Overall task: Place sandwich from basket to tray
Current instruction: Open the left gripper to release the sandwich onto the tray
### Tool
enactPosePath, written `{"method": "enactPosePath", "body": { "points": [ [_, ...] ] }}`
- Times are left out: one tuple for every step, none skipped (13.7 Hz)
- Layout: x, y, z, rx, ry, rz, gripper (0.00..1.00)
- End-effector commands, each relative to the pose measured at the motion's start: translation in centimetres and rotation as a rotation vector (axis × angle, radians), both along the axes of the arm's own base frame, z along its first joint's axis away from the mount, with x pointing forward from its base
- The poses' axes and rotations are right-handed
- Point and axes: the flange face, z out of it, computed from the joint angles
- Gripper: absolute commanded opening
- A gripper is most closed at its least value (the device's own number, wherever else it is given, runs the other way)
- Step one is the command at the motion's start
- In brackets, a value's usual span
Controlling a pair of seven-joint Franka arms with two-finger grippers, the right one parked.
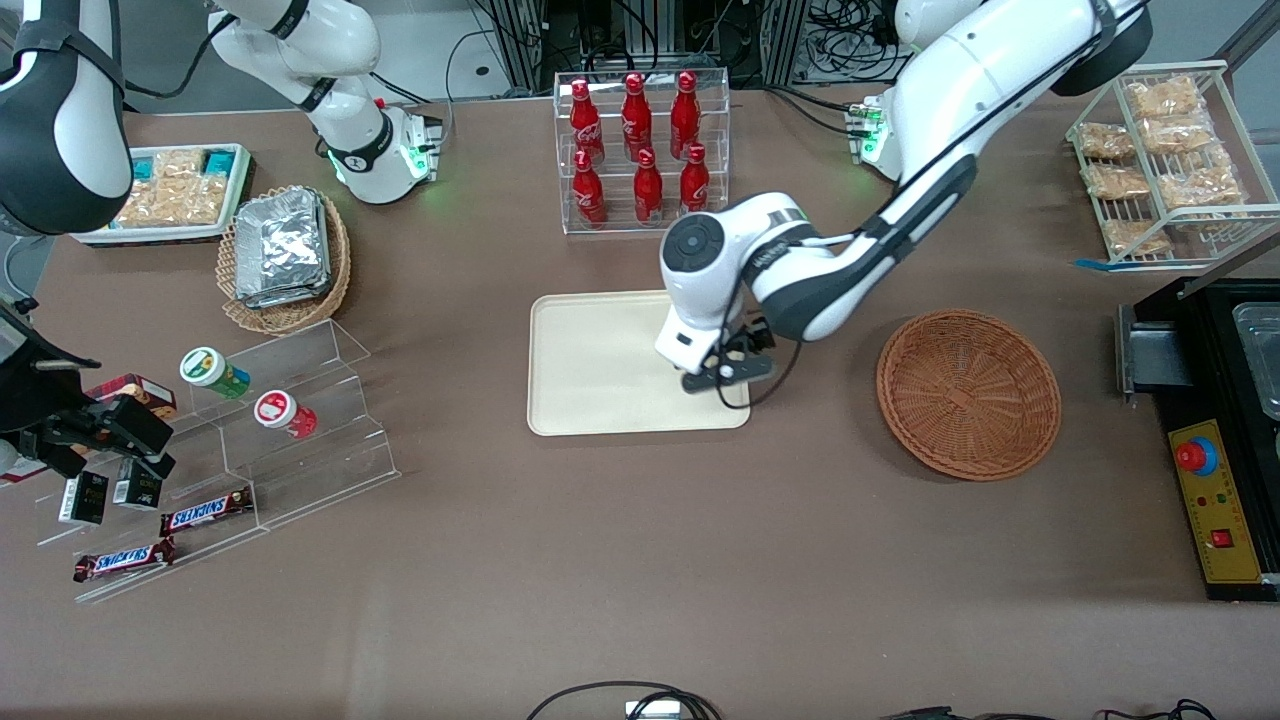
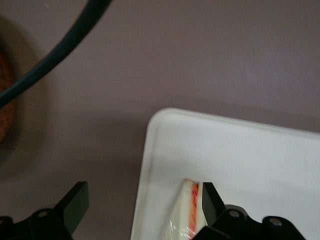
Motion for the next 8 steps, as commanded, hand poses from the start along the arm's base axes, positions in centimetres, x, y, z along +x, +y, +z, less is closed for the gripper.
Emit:
{"method": "enactPosePath", "body": {
  "points": [
    [3.0,3.5,4.2,0.069,-0.032,0.107,1.0],
    [4.2,4.8,5.3,0.076,-0.03,0.142,1.0],
    [5.3,5.5,7.0,0.059,-0.032,0.171,1.0],
    [6.1,6.0,8.4,0.045,-0.03,0.197,1.0],
    [6.8,6.8,9.4,0.048,-0.024,0.224,1.0],
    [7.3,7.7,10.1,0.056,-0.018,0.244,1.0],
    [7.4,7.8,10.4,0.054,-0.013,0.244,1.0],
    [7.5,8.1,10.6,0.053,-0.011,0.233,1.0]
  ]
}}
